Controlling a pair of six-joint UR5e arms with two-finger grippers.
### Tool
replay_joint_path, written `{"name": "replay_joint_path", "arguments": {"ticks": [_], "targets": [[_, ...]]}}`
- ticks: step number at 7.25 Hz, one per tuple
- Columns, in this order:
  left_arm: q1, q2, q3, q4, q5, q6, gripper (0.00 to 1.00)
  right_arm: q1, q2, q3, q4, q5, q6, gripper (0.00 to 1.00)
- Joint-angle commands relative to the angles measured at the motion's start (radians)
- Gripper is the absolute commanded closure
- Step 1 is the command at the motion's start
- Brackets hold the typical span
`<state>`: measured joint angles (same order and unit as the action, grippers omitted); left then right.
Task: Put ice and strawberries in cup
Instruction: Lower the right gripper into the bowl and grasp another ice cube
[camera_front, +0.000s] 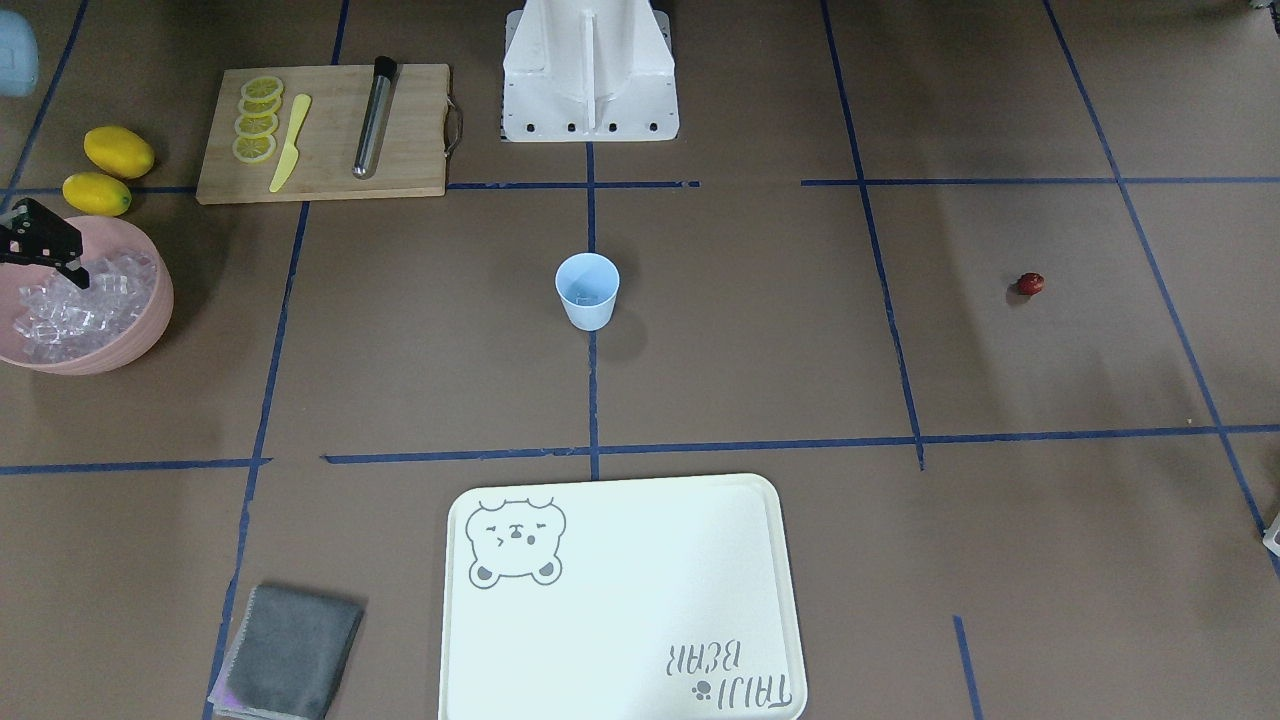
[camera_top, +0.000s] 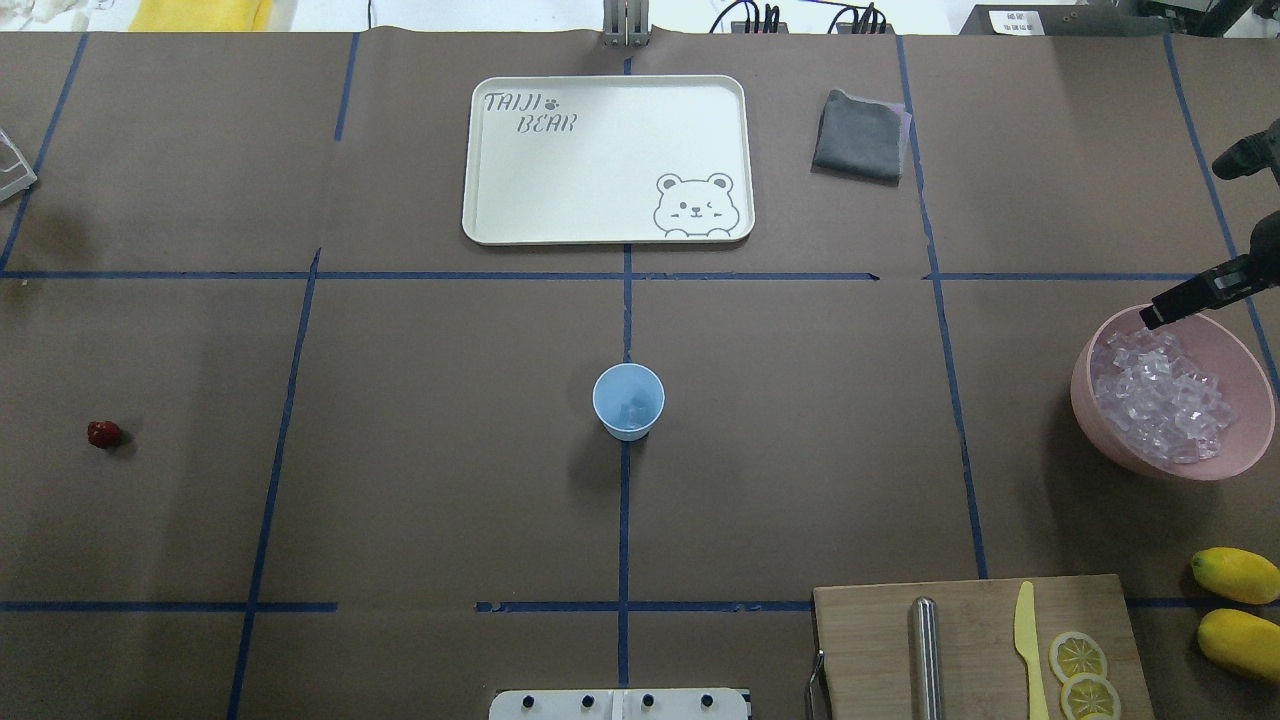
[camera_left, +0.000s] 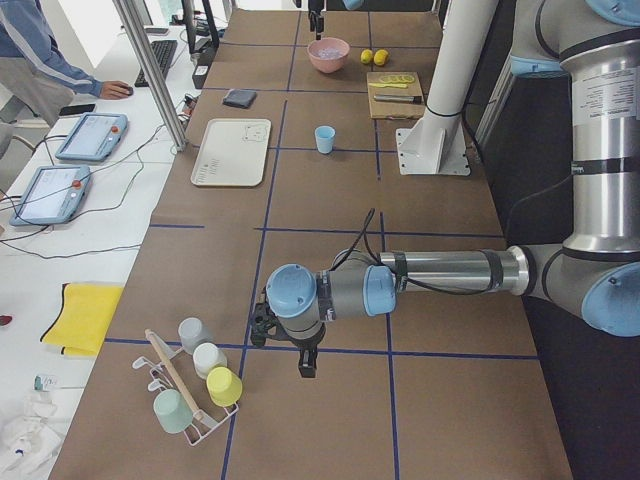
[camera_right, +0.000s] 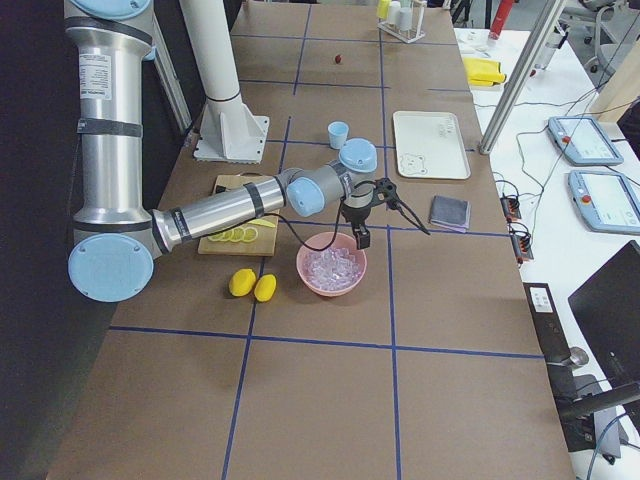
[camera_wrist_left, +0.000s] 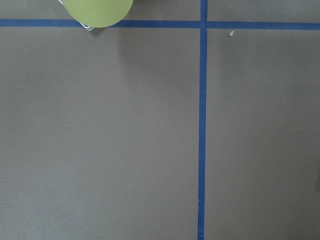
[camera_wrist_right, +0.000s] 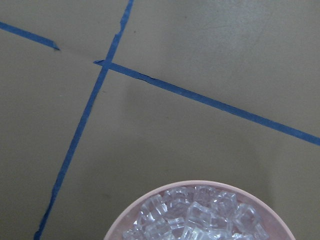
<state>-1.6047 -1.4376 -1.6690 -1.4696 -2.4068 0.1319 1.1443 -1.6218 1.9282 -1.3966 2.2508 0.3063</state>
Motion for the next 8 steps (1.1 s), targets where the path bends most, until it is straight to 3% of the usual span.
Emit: {"name": "replay_joint_path", "arguments": {"ticks": [1, 4, 8], "targets": [[-0.001, -0.001, 0.000, 0.000, 0.000, 0.000, 0.00, -0.020, -0.032, -0.012, 0.014, -0.063, 0.039, 0.01], [0.002, -0.001, -0.002, 0.000, 0.000, 0.000, 0.00, -0.136, -0.075, -0.086, 0.258, -0.124, 0.244, 0.01], [0.006, -0.001, 0.000, 0.000, 0.000, 0.000, 0.00, -0.149, -0.086, -0.100, 0.286, -0.128, 0.246, 0.04]]}}
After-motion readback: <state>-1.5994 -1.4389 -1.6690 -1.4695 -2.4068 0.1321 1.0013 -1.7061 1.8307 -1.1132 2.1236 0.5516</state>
